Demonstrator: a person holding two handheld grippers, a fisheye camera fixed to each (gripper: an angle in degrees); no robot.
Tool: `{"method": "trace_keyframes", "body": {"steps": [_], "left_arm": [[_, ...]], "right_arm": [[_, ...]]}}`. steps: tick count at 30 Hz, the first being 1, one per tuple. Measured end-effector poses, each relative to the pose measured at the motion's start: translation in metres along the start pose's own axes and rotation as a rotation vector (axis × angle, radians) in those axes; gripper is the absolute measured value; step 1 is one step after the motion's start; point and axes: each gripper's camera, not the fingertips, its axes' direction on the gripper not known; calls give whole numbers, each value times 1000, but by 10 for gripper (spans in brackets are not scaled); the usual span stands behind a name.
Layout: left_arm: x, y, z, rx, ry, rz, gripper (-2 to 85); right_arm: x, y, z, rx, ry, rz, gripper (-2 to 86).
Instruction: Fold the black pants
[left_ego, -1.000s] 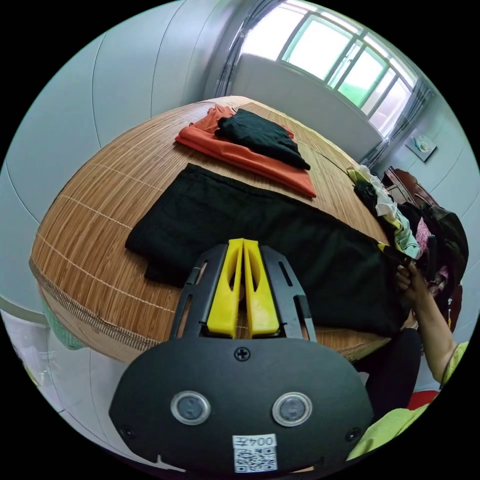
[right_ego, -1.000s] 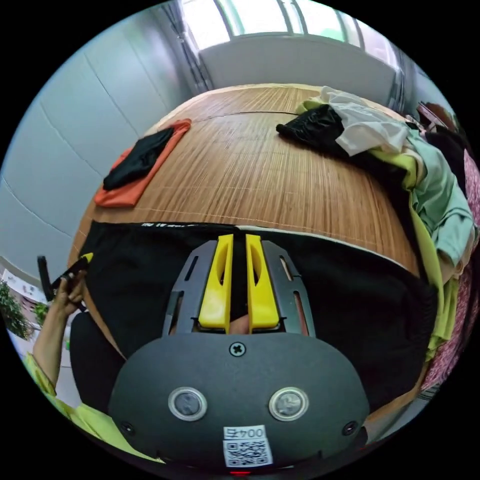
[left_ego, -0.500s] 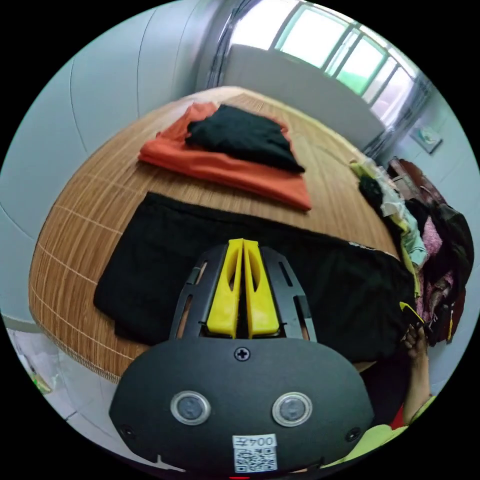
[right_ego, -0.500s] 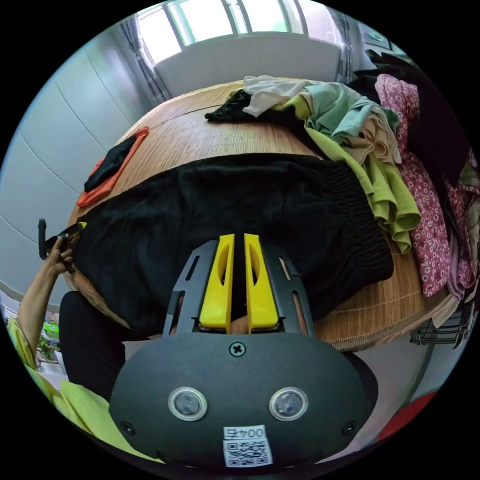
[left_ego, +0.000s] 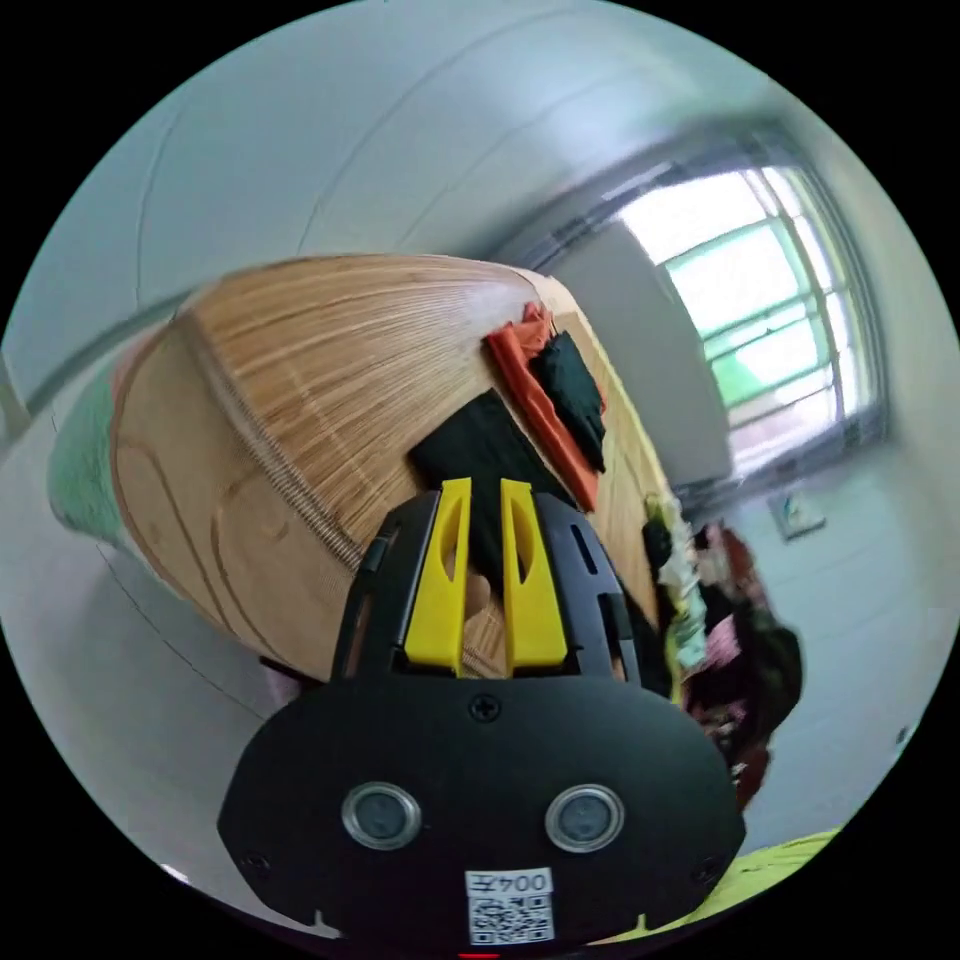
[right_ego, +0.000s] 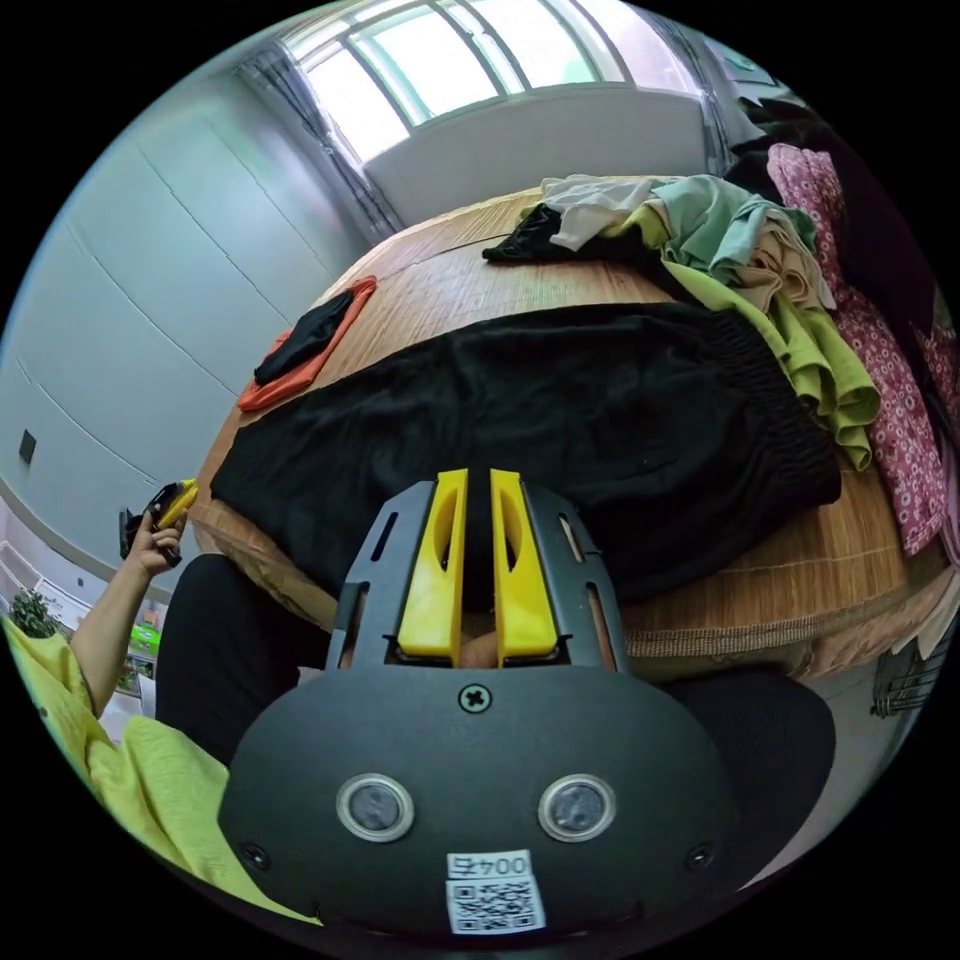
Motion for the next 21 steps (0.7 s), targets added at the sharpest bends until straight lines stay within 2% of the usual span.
{"method": "trace_keyframes", "body": {"steps": [4, 9, 16, 21], "left_arm": [[-25, -3, -2, -36, 10, -103, 105], [-37, -11, -10, -30, 39, -147, 112], [-32, -14, -10, -31, 7, -66, 99], [-24, -14, -8, -26, -27, -8, 91]], "right_arm": [[2, 0, -5, -12, -8, -5, 66], [-5, -4, -20, 17, -63, -45, 67], [-84, -10, -24, -8, -73, -314, 77], [-63, -9, -31, -32, -123, -216, 78]]}}
